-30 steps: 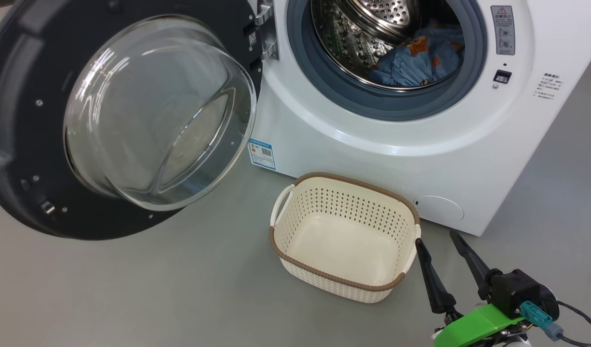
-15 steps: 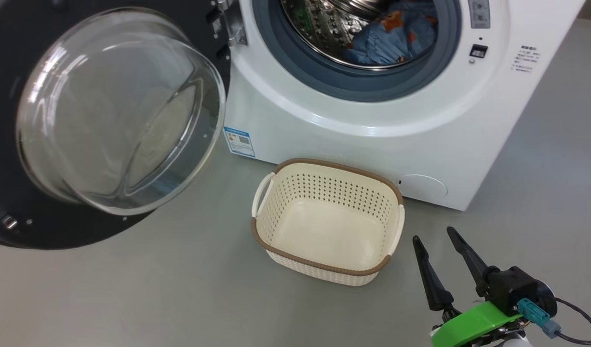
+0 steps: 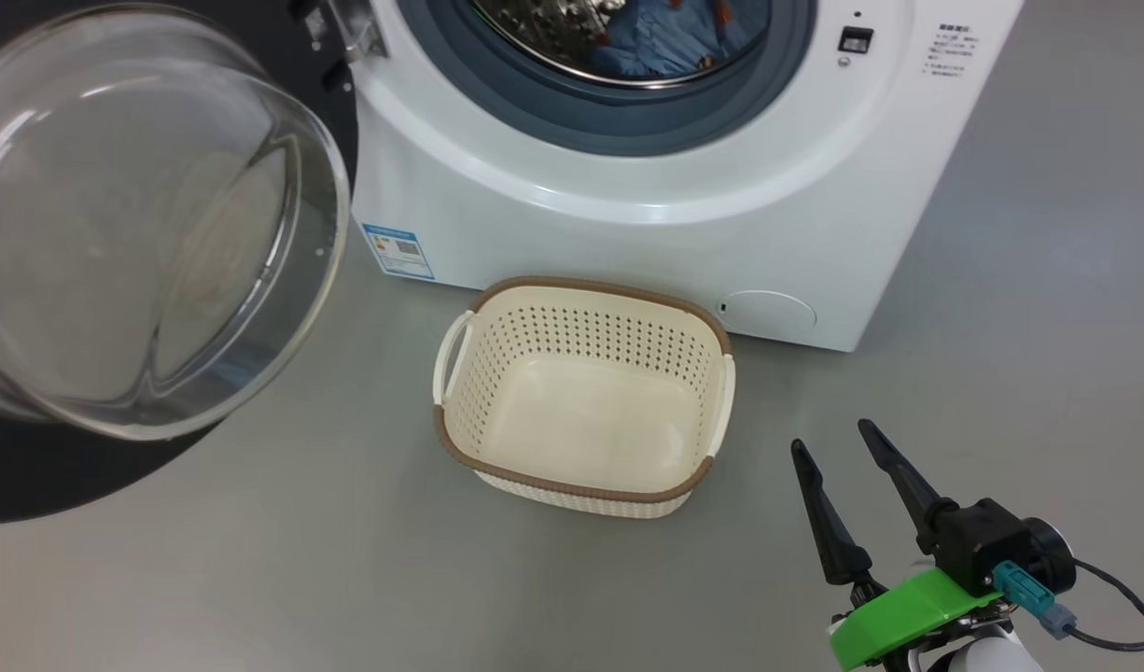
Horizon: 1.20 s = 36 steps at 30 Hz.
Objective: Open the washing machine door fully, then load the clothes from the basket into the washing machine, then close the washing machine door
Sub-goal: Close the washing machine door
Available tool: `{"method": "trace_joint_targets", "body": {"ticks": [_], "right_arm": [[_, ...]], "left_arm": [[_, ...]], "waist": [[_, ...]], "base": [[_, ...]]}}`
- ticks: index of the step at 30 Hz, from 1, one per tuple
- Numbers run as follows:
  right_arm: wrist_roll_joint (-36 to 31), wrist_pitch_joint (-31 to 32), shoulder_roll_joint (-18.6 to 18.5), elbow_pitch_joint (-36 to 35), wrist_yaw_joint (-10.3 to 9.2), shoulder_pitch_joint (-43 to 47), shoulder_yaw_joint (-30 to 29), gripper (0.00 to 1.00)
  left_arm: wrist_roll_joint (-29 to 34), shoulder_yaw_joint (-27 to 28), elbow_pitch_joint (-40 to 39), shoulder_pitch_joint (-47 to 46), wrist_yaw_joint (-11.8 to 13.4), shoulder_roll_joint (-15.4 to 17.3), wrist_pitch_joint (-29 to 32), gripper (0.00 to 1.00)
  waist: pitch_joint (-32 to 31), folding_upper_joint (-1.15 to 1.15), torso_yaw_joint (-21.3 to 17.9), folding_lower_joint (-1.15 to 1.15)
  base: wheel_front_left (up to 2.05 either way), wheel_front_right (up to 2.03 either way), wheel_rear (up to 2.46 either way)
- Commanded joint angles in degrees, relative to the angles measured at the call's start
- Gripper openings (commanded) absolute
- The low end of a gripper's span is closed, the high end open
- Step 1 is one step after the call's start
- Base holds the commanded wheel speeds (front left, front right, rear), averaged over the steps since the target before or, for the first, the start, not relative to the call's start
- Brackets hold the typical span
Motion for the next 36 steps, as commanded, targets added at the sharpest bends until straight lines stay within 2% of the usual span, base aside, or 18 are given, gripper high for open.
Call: {"method": "trace_joint_targets", "body": {"ticks": [1,20,36], "right_arm": [[-0.7,-0.3,0.1,-1.4,0.09,-1.9,1.5,1.0],[-0.9,-0.3,0.1,-2.0,0.09,-2.5,1.8,1.0],[-1.1,-0.3,0.1,-1.1,0.09,-3.0,1.9,1.0]], "left_arm": [[-0.2,1.3,-0.7,-1.4,-0.2,4.9,0.7,0.0],[-1.3,3.2,1.3,-2.2,-0.2,5.4,2.7,0.0],[-1.9,3.4,-4.0,0.8,-0.2,3.7,10.5,0.0]], "waist": [[1.2,0.0,-1.3,0.0],[3.3,0.0,-4.0,0.0],[3.6,0.0,-4.3,0.0]], "base": [[0.0,0.0,0.0],[0.0,0.0,0.0],[0.0,0.0,0.0]]}}
